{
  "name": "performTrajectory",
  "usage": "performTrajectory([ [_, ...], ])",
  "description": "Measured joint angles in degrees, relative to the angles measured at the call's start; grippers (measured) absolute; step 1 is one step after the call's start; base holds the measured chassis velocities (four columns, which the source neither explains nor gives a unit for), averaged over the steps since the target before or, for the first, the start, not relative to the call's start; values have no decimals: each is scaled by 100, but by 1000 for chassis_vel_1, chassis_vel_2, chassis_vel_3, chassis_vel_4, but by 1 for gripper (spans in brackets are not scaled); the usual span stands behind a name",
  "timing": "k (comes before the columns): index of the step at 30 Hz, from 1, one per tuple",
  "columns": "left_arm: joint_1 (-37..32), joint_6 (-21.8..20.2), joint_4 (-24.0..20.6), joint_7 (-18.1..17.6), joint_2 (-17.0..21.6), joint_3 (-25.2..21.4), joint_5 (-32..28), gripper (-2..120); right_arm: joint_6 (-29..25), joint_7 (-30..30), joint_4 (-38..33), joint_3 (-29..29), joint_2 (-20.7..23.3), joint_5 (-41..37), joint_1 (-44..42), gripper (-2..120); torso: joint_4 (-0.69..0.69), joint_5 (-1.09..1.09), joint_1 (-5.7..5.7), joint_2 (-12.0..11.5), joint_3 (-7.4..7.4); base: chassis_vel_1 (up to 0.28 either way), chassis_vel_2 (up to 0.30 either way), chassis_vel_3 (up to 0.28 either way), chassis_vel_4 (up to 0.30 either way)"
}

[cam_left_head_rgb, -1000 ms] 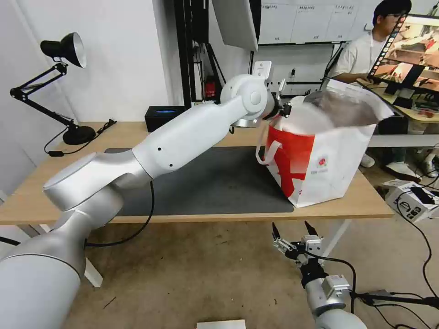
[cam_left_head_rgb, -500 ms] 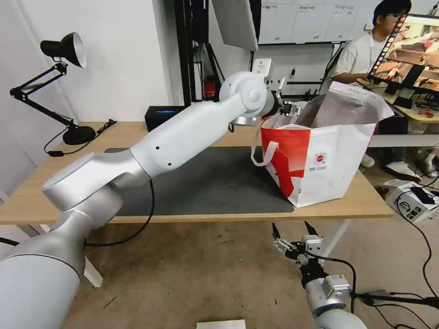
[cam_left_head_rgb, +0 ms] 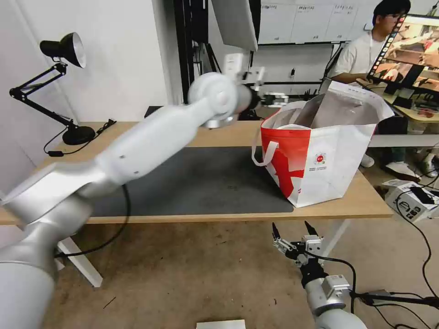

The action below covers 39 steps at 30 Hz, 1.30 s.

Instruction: Pick up the trash from the table and place it into the takeout bag.

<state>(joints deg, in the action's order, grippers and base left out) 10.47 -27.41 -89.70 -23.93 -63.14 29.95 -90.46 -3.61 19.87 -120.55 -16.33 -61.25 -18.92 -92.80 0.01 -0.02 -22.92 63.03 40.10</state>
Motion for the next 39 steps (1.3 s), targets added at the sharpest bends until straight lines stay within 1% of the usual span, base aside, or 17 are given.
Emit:
performTrajectory([
  [3, -265, 212, -329, 112, 442, -208, 81, 100, 0, 0, 0, 0, 0, 0, 0, 100, -1, 0, 0, 0, 0, 0, 0, 0, 0],
  [5, -609, 440, -635, 274, 941, -421, 321, 100, 0, 0, 0, 0, 0, 0, 0, 100, 0, -1, 0, 0, 0, 0, 0, 0, 0],
  [6, -609, 440, -635, 274, 941, -421, 321, 100, 0, 0, 0, 0, 0, 0, 0, 100, 0, -1, 0, 0, 0, 0, 0, 0, 0],
  [8, -1112, 587, -939, 369, 1414, -701, 727, 100, 0, 0, 0, 0, 0, 0, 0, 100, 0, 0, 0, 0, 0, 0, 0, 0, 0],
  [12, -1724, 625, -1214, 391, 1770, -1152, 997, 100, 0, 1, 0, 0, 0, 0, 0, 100, -1, -1, 0, 0, 0, 0, 0, 0, 0],
  [14, -2540, 655, -1502, 467, 2085, -1842, 1212, 100, 0, 1, 0, 0, 0, 0, 0, 100, 0, -2, 0, 0, 0, 0, 0, 0, 0],
  [15, -2540, 655, -1502, 467, 2085, -1842, 1212, 100, 0, 1, 0, 0, 0, 0, 0, 100, 0, -2, 0, 0, 0, 0, 0, 0, 0],
  [18, -4129, 757, -1918, 728, 2584, -3120, 1810, 100, 0, 1, 0, 0, 0, 0, 0, 100, 0, 2, 1, 1, 0, 0, 0, 0, 0],
  [19, -4129, 757, -1918, 728, 2584, -3120, 1810, 100, 0, 1, 0, 0, 0, 0, 0, 100, 0, 2, 1, 1, 0, 0, 0, 0, 0],
  [22, -5314, 980, -2128, 917, 2855, -3939, 2356, 100, 0, 0, 0, 1, 0, 0, 0, 100, 0, 4, 1, 1, -1, 0, 0, 0, 0],
  [23, -5314, 980, -2128, 917, 2855, -3939, 2356, 100, 0, 0, 0, 1, 0, 0, 0, 100, 0, 4, 1, 1, -1, 0, 0, 0, 0],
  [26, -6360, 1184, -2255, 1044, 2890, -4739, 2717, 100, 0, 1, 0, 0, 0, 0, 0, 100, 0, -1, 0, 0, 0, 0, 0, 0, 0],
  [30, -6774, 1354, -2257, 1073, 2844, -5043, 2925, 100, 0, 0, 0, 0, 0, 0, 0, 100, 2, 3, 1, 1, -1, 0, 0, 0, 0],
  [33, -7174, 1525, -2201, 1078, 2737, -5389, 3185, 100, 0, 0, 0, 1, 0, 0, 0, 100, -7, 3, 0, 1, -1, 0, 0, 0, 0],
  [36, -8072, 1693, -2195, 1168, 2477, -6126, 3499, 100, 0, -1, 0, 0, 0, 0, 0, 100, -2, 1, -1, 1, 0, 0, 0, 0, 0],
  [37, -8072, 1693, -2195, 1168, 2477, -6126, 3499, 100, 0, -1, 0, 0, 0, 0, 0, 100, -2, 1, -1, 1, 0, 0, 0, 0, 0],
  [39, -8777, 1795, -2231, 1364, 2247, -6564, 3737, 100, 0, 0, 0, 0, 0, 0, 0, 100, 1, 1, 0, 1, 0, 0, 0, 0, 0],
])
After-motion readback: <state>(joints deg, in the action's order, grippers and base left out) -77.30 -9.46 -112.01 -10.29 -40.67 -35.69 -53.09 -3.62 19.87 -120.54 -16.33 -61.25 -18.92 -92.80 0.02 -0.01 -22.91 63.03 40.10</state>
